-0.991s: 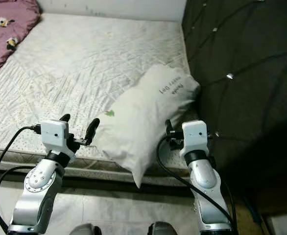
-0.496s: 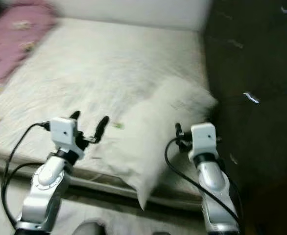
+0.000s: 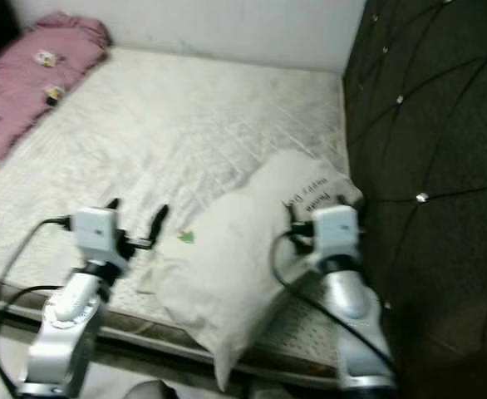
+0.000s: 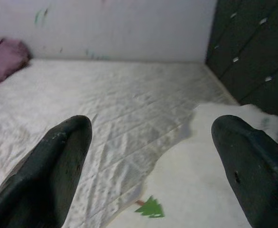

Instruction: Clean up the room

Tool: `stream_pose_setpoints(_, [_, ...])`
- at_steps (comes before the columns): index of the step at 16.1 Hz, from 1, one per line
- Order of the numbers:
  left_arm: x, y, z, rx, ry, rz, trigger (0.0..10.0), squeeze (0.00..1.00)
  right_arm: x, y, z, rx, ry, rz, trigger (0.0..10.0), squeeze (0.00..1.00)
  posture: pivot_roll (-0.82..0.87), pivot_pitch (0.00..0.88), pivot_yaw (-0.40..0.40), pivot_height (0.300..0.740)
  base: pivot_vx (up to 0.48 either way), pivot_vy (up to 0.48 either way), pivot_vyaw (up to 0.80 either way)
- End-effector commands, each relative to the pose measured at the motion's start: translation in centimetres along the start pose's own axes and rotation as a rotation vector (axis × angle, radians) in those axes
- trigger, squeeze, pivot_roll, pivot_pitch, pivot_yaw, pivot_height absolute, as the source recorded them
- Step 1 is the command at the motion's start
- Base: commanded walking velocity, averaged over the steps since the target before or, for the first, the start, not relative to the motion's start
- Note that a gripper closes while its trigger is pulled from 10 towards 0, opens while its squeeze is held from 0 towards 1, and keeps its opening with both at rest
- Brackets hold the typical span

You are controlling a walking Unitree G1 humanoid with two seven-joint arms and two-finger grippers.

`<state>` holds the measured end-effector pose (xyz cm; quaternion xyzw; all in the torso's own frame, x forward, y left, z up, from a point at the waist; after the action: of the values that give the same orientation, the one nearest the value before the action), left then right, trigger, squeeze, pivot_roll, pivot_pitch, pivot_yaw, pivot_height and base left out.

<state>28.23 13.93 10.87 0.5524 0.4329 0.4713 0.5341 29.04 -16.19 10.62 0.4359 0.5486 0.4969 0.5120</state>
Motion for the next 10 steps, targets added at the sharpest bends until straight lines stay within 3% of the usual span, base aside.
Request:
stream_pose_setpoints(1, [0.22,-0.47,-0.17,0.031,0.026,0.0,10.0,0.0,-0.23,0.03,-0.16,0.001,-0.001,0.002,10.0,0.0,-0.04,0.068,-0.015,0.74,0.0,0.0,-0.8])
stream_pose_setpoints(4, [0.52,-0.87,-0.45,0.058,0.045,-0.027,10.0,0.0,-0.39,-0.13,-0.5,0.007,-0.006,0.003,10.0,0.0,-0.05,0.077,-0.015,0.74,0.0,0.0,-0.7])
stream_pose_setpoints(10, [0.14,-0.85,-0.58,0.069,0.02,-0.036,10.0,0.0,-0.47,-0.28,-0.88,0.018,-0.009,0.005,10.0,0.0,-0.05,0.095,-0.016,0.74,0.0,0.445,0.0])
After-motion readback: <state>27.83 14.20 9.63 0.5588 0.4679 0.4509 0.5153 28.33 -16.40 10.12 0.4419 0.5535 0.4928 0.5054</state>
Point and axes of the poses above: a point about 5 cm out from each wrist's last joint towards the gripper, its own z axis pointing out of the wrist towards the gripper, its own y axis along the axis of the wrist's last joint, x = y × z, the point moved 3 cm from there along z, pointing out of the wrist towards the gripper, and after that the axes turned 3 degrees about z, right-handed, at the moved point
